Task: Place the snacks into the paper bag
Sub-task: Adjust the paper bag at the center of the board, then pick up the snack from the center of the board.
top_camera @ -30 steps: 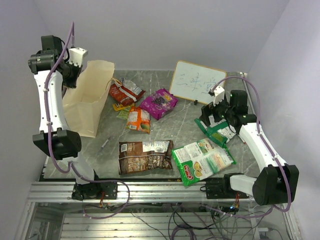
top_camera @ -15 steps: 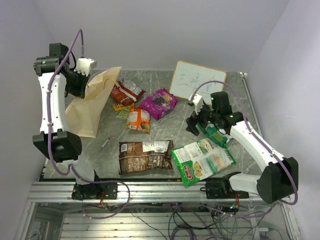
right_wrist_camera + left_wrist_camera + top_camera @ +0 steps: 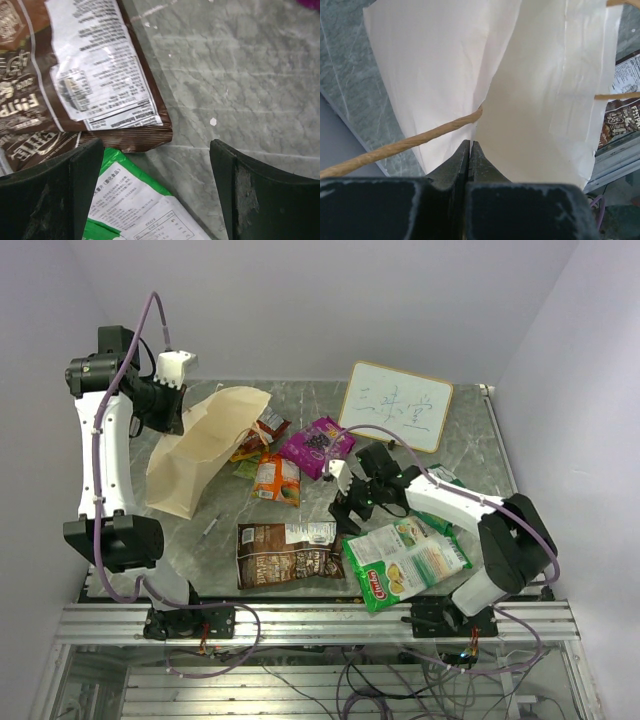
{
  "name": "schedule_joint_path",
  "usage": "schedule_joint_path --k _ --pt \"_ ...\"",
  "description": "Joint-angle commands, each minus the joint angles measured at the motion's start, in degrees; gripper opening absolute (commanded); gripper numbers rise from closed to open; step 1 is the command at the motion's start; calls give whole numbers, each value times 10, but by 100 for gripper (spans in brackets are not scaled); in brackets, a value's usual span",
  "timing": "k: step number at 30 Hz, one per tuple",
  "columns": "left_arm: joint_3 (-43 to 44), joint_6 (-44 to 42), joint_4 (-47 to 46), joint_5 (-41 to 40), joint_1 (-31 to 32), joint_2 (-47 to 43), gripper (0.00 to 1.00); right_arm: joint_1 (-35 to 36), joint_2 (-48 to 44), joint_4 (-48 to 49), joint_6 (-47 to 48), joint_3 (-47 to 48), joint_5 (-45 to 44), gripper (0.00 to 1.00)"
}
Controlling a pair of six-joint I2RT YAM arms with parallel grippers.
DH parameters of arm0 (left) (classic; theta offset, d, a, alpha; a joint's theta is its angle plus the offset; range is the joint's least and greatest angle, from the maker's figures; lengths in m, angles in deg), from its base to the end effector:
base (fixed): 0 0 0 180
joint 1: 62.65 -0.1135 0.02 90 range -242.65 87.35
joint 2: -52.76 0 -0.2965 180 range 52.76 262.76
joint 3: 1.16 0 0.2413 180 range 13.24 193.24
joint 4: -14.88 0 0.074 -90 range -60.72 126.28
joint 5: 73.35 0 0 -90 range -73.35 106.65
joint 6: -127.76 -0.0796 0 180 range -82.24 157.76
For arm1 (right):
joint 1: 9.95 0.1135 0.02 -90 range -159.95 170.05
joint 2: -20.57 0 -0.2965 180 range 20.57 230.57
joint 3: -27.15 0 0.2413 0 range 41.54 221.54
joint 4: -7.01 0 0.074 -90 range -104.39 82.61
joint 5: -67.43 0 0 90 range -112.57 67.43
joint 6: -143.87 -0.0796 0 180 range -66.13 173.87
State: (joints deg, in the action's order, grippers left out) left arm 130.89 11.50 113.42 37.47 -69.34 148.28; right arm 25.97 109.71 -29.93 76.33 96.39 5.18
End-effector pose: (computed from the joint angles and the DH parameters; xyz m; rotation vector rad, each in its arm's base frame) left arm 0.3132 0.0083 0.4212 0.5509 2.5045 -0.2702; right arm 0.2386 0.2186 0.2069 -1.3995 2.1228 0.7105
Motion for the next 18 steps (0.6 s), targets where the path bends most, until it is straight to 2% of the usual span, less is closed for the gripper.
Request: schedule_joint_path --k 1,9,18 --pt "-20 19 -14 34 4 -17 7 1 23 22 -45 -2 -42 85" --pt "-57 20 -44 27 11 -30 7 1 56 14 -85 -5 -24 80" --pt "-76 22 -83 14 13 -56 10 1 92 26 -123 1 1 65"
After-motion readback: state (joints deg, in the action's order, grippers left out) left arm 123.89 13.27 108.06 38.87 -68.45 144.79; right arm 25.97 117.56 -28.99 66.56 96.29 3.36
